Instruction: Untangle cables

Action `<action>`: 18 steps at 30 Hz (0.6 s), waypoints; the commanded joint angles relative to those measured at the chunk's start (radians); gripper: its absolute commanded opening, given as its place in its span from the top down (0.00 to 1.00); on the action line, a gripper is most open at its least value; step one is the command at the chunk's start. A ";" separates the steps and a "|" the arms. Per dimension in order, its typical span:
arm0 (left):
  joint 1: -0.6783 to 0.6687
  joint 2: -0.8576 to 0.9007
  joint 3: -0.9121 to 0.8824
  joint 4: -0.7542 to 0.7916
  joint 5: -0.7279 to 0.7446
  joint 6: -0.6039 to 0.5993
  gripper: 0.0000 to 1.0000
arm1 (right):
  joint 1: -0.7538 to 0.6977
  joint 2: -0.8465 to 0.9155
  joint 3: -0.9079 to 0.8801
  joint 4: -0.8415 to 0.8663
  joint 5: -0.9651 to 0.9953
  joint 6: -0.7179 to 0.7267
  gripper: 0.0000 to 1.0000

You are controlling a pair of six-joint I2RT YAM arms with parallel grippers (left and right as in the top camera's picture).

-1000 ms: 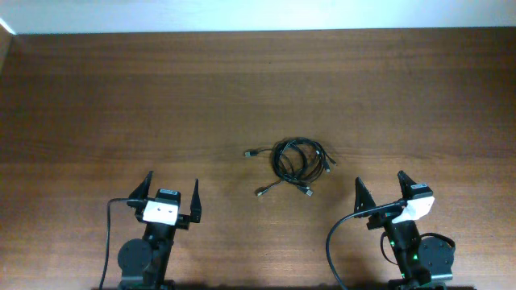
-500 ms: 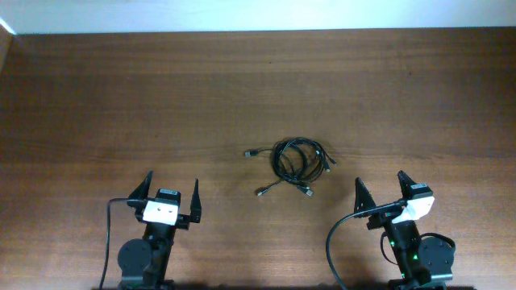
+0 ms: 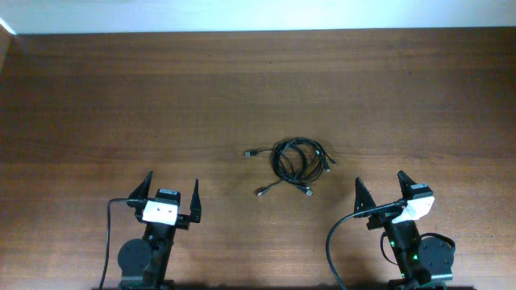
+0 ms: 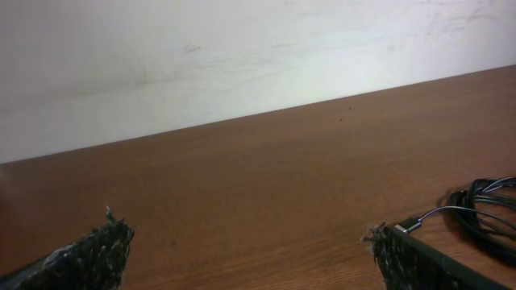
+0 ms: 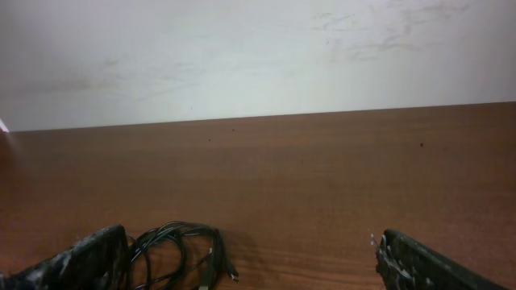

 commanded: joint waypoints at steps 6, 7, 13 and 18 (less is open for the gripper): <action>-0.005 0.003 0.068 -0.116 -0.011 -0.024 0.01 | 0.006 -0.001 -0.005 -0.005 0.005 0.004 0.01; -0.005 0.004 0.090 -0.146 -0.011 -0.024 0.01 | 0.006 -0.001 -0.005 -0.005 0.005 0.004 0.01; -0.005 0.079 0.248 -0.230 -0.010 -0.024 0.01 | 0.006 -0.001 -0.005 -0.005 0.005 0.004 0.01; -0.005 0.323 0.407 -0.246 0.069 -0.023 0.01 | 0.006 -0.001 -0.005 -0.005 0.005 0.004 0.01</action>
